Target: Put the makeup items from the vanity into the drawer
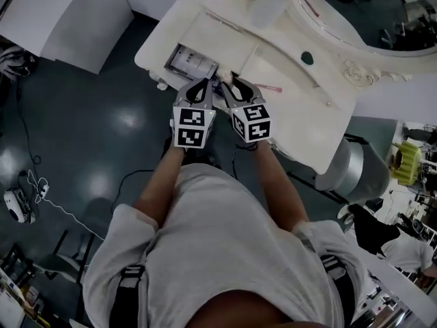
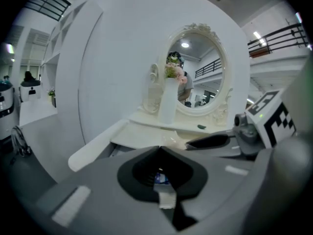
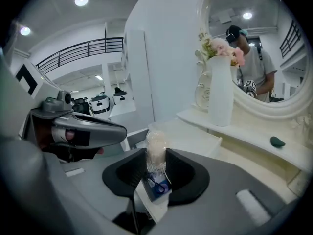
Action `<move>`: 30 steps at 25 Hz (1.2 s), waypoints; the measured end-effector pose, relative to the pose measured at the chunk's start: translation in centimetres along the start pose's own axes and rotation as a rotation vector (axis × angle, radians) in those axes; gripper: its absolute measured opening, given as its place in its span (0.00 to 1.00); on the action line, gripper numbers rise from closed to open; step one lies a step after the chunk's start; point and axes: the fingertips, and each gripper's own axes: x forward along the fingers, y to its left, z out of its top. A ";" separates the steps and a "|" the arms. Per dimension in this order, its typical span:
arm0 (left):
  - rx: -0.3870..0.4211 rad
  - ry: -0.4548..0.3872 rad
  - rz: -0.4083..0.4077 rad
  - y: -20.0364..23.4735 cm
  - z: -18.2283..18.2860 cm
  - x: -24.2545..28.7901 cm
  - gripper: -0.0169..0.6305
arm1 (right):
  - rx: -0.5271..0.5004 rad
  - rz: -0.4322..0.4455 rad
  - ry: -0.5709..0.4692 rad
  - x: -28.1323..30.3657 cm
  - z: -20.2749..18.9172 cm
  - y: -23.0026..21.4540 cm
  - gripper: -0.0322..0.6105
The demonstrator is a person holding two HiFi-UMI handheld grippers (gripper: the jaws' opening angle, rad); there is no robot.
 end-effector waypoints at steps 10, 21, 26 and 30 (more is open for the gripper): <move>-0.030 0.036 0.086 7.1 -0.1 1.4 0.03 | -0.064 0.145 0.125 6.7 0.8 3.3 0.25; -0.070 0.073 0.123 14.2 0.7 3.0 0.03 | -0.136 0.176 0.264 13.4 1.4 5.9 0.25; -0.055 0.079 0.101 15.2 1.6 4.2 0.03 | -0.146 0.171 0.314 15.2 0.9 5.9 0.25; -0.050 0.074 0.077 15.7 2.7 5.3 0.03 | -0.142 0.183 0.349 16.2 0.5 5.9 0.28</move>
